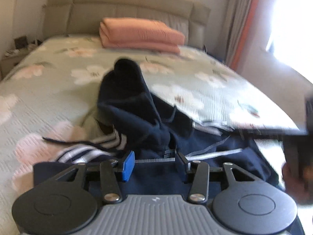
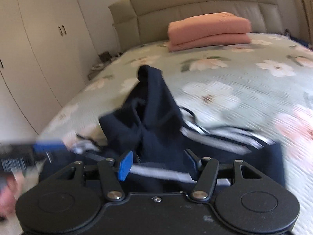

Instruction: Fold large clothes

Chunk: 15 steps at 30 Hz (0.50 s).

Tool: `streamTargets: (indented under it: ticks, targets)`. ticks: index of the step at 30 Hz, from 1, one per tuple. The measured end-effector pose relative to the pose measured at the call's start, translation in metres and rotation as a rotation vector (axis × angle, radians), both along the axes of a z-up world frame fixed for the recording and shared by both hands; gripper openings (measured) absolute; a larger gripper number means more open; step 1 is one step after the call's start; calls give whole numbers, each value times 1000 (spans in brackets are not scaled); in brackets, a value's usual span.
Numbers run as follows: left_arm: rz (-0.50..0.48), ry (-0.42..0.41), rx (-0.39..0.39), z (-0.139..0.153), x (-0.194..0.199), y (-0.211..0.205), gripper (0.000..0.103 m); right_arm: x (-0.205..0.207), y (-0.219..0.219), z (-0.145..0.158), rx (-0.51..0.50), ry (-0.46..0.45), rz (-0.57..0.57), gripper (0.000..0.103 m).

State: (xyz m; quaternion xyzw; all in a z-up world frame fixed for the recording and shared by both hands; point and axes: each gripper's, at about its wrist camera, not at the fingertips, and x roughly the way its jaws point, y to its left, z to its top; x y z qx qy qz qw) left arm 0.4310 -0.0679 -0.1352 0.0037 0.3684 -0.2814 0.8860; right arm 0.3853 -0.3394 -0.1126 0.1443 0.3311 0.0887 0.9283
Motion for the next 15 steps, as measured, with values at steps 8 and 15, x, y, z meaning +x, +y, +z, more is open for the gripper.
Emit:
streamTargets:
  ticks: [8, 15]
  targets:
    - [-6, 113, 33, 5, 5, 36, 49, 143, 1, 32, 8, 80, -38, 83]
    - [112, 200, -3, 8, 17, 92, 49, 278, 11, 13, 100, 225, -86, 83]
